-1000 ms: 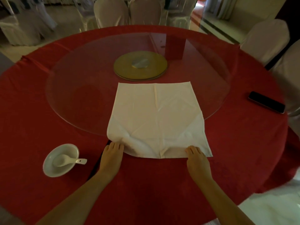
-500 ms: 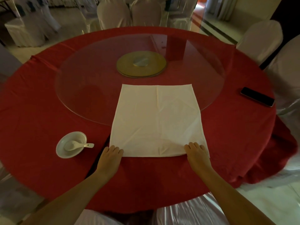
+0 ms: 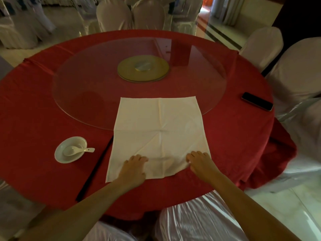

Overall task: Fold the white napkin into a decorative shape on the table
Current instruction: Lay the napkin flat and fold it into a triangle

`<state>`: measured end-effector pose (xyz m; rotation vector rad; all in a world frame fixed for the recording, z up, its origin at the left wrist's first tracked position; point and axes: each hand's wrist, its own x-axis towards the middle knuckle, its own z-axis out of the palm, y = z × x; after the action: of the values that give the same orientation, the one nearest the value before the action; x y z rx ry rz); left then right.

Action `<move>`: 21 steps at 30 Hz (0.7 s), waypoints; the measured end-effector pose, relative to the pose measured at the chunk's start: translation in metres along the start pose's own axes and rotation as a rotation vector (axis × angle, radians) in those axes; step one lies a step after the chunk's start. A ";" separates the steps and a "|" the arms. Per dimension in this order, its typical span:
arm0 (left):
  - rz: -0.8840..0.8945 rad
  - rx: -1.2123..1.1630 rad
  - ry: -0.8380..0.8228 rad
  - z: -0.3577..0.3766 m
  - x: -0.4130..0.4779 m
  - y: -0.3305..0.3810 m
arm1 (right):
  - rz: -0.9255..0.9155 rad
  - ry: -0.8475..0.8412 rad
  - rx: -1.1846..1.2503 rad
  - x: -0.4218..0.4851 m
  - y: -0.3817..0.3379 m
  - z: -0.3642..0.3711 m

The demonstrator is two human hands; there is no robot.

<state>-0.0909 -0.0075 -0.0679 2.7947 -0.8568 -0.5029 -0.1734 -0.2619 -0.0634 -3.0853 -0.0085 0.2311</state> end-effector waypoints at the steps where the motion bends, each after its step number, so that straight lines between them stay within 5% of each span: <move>1: 0.038 -0.143 0.037 0.001 0.007 0.015 | -0.018 0.033 0.058 0.004 0.000 -0.009; 8: 0.083 -0.468 0.242 0.019 0.039 0.090 | -0.179 0.089 0.209 0.029 -0.004 -0.059; 11: -0.045 -0.621 0.333 0.014 0.048 0.099 | -0.192 0.093 0.209 0.037 -0.001 -0.073; 21: -0.264 -1.033 0.362 -0.039 0.087 0.019 | -0.145 -0.129 0.699 0.104 0.018 -0.114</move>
<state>-0.0187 -0.0704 -0.0498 1.9215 -0.0660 -0.3152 -0.0537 -0.2847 0.0326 -2.3600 -0.1268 0.3394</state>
